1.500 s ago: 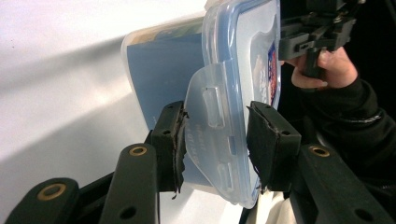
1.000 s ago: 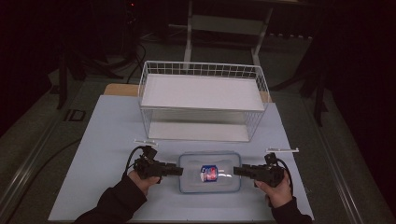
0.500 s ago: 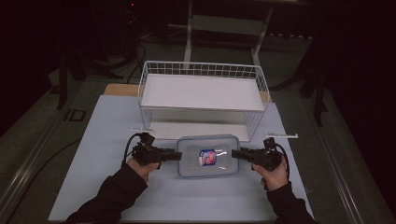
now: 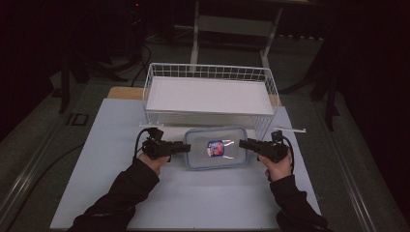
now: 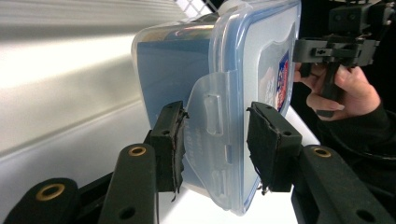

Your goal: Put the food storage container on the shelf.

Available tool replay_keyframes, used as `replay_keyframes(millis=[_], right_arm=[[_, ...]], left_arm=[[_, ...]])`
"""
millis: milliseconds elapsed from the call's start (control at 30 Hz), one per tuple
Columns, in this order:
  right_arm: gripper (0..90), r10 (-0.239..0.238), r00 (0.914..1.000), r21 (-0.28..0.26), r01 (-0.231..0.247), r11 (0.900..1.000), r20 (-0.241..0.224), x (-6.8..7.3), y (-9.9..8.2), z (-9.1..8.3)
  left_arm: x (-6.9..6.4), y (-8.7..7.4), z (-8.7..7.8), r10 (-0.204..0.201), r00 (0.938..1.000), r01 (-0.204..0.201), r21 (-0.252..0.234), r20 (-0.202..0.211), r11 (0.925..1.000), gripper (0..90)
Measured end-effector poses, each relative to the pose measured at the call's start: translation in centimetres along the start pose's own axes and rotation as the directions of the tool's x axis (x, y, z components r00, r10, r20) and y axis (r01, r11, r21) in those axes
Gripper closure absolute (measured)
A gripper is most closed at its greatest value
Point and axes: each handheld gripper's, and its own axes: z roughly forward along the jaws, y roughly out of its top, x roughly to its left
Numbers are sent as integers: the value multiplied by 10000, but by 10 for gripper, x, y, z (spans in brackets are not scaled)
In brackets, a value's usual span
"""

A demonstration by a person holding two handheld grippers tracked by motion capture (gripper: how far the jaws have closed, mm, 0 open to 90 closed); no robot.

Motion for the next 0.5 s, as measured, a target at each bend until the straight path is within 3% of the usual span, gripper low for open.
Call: replay_keyframes(millis=[367, 500], right_arm=[[516, 257, 9992, -461, -243, 9986, 299, -21, -1, 21], [515, 269, 9982, -587, -237, 9980, 540, -26, -2, 26]], left_arm=[[23, 10, 15, 98, 9983, -135, -647, -568, 9978, 551], [30, 11, 21, -86, 9980, 35, -797, -627, 9968, 545]])
